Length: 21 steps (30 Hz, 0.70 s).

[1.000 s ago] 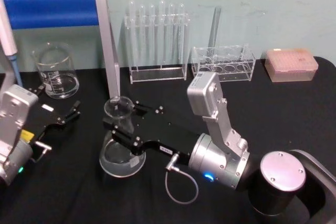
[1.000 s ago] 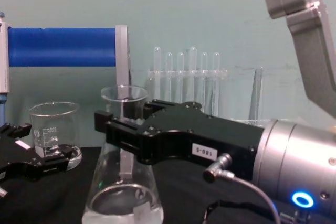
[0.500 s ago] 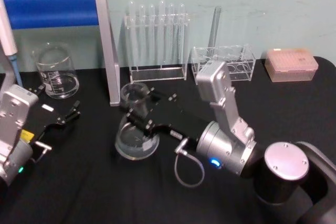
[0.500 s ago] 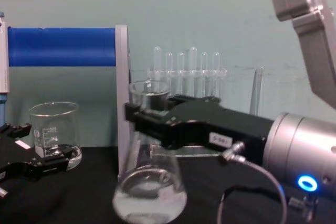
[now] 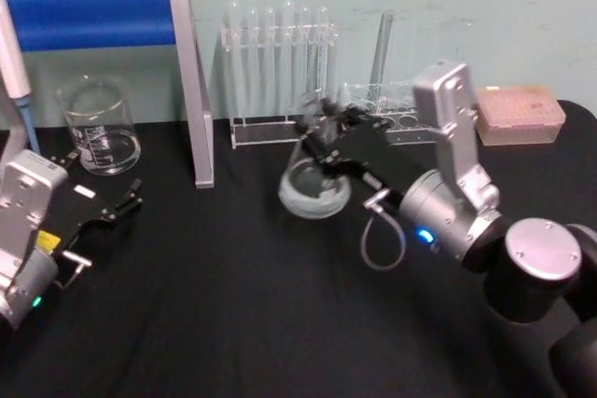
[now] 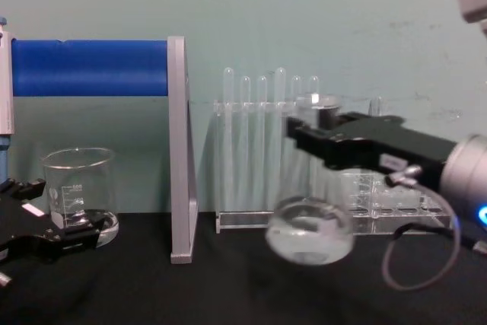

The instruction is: Grasp the erlenmeyer flask with one hand, shake it three times, then place it back.

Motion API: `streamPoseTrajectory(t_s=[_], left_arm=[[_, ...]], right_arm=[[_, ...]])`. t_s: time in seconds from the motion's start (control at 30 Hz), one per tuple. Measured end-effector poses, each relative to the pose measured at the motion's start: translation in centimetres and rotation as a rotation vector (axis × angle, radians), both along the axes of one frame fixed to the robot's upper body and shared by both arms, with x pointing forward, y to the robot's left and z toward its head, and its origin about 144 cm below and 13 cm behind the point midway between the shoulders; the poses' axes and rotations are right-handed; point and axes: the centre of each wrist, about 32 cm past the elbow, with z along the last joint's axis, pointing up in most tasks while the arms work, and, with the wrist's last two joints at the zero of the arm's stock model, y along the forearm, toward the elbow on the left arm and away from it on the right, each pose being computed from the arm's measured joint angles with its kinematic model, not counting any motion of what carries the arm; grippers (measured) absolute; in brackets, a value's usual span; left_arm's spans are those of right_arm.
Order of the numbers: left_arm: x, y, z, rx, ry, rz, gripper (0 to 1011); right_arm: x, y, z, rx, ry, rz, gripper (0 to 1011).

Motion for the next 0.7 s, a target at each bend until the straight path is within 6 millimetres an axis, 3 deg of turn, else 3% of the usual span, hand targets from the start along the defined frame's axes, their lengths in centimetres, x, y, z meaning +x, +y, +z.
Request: streamPoseTrajectory(t_s=[0.7], left_arm=[[0.0, 0.0, 0.0, 0.0, 0.0, 0.0, 1001]], right_arm=[[1.3, -5.5, 0.3, 0.019, -0.023, -0.266, 457]])
